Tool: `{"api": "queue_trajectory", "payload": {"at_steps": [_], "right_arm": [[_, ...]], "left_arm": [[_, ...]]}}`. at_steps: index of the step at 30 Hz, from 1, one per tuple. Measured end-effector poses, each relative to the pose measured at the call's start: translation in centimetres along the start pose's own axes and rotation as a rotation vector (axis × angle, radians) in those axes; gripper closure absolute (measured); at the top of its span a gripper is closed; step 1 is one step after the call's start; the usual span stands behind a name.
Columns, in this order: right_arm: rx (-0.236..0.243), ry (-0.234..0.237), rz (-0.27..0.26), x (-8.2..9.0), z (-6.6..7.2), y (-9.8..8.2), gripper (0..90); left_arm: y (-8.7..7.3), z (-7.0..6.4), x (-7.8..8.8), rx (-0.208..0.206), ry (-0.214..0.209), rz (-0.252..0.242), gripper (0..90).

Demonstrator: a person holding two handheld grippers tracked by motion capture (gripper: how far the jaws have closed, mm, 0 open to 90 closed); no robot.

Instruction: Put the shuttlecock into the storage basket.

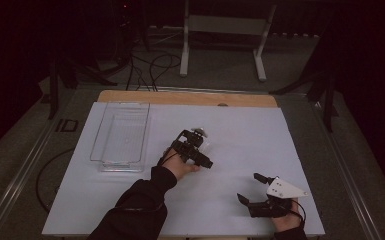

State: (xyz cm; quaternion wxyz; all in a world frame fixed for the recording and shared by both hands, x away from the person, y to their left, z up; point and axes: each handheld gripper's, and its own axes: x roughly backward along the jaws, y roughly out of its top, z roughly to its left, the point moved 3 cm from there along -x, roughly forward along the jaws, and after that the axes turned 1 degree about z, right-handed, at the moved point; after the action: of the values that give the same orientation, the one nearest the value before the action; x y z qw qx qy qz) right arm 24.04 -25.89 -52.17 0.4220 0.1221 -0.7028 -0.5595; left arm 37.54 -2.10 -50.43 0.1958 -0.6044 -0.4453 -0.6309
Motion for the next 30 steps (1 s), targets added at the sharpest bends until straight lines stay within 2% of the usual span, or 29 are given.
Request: {"api": "queue_trajectory", "payload": {"at_steps": [5,6,8,10,13,17,20,22,24,28,30], "right_arm": [[0.0,0.0,0.004,0.0,0.1,0.0,9.9],[0.003,0.001,0.008,-0.1,0.1,0.0,9.9],[0.006,0.003,0.012,-0.1,0.1,0.0,9.9],[0.007,0.003,0.012,-0.1,0.1,0.0,9.9],[0.008,0.0,0.014,-0.1,0.1,0.0,9.9],[0.007,0.001,0.012,-0.1,0.1,0.0,9.9],[0.007,0.0,0.013,-0.1,0.1,0.0,9.9],[0.008,-0.001,0.011,-0.1,0.1,0.0,9.9],[0.007,-0.002,0.012,-0.1,0.1,0.0,9.9],[0.008,-0.004,0.012,-0.1,0.1,0.0,9.9],[0.007,-0.004,0.012,-0.1,0.1,0.0,9.9]], "left_arm": [[0.0,-0.1,-0.6,0.021,0.024,0.016,8.8],[0.0,-0.2,-0.8,0.012,0.044,0.028,10.4],[-0.1,-0.3,-1.1,0.011,0.042,0.043,13.9],[-0.2,-0.2,-1.3,0.011,0.057,0.05,15.6],[0.1,-0.1,-1.5,0.035,0.045,0.038,23.8],[0.2,-0.2,-1.8,0.04,0.037,0.049,32.8],[0.2,-0.2,-2.2,0.049,0.022,0.055,35.5],[0.3,-0.1,-2.2,0.046,0.03,0.054,37.9],[0.3,0.0,-2.3,0.062,0.018,0.053,40.6],[0.2,-0.1,-2.6,0.056,0.027,0.065,45.5],[0.2,0.0,-2.8,0.052,0.017,0.074,47.6]]}}
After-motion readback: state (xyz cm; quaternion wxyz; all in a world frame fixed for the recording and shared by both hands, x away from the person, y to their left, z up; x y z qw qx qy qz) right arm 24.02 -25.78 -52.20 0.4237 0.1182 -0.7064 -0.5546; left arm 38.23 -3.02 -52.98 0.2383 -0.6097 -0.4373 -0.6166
